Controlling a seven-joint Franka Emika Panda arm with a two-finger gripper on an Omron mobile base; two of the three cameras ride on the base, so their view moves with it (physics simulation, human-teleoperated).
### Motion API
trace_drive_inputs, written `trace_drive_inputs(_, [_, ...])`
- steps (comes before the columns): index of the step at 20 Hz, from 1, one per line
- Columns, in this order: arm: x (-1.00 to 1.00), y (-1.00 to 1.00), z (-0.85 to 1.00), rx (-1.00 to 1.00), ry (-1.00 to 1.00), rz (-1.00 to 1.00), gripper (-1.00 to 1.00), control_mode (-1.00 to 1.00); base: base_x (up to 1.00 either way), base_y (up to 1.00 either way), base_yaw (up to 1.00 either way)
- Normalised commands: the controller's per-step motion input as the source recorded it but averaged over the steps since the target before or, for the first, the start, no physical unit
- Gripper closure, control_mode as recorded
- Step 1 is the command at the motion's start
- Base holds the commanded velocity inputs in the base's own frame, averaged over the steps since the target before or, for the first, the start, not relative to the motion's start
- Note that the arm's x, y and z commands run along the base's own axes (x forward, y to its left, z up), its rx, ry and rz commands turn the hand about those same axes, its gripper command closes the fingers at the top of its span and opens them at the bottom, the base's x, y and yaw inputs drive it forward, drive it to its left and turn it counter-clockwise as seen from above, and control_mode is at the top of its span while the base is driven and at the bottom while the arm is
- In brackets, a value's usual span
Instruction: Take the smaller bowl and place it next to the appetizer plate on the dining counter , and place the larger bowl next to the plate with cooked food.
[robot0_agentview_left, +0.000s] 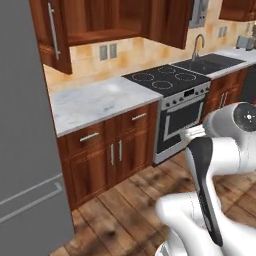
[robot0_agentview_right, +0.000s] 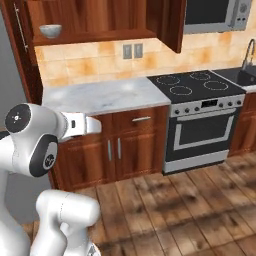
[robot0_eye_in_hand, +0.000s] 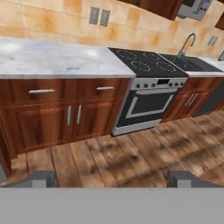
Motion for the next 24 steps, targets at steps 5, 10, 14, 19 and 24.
trace_drive_inputs(5, [0.0, 0.0, 0.0, 0.0, 0.0, 0.0, -1.0, 1.0, 1.0, -0.12, 0.37])
trace_drive_inputs(10, [0.0, 0.0, 0.0, 0.0, 0.0, 0.0, -1.0, 1.0, 0.79, -0.44, 0.4])
trace_drive_inputs(14, [0.0, 0.0, 0.0, 0.0, 0.0, 0.0, -1.0, 1.0, 0.55, -0.57, 0.42])
trace_drive_inputs(19, [0.0, 0.0, 0.0, 0.0, 0.0, 0.0, -1.0, 1.0, 0.59, -0.39, 0.44])
trace_drive_inputs(24, [0.0, 0.0, 0.0, 0.0, 0.0, 0.0, -1.0, 1.0, 0.78, -0.22, 0.44])
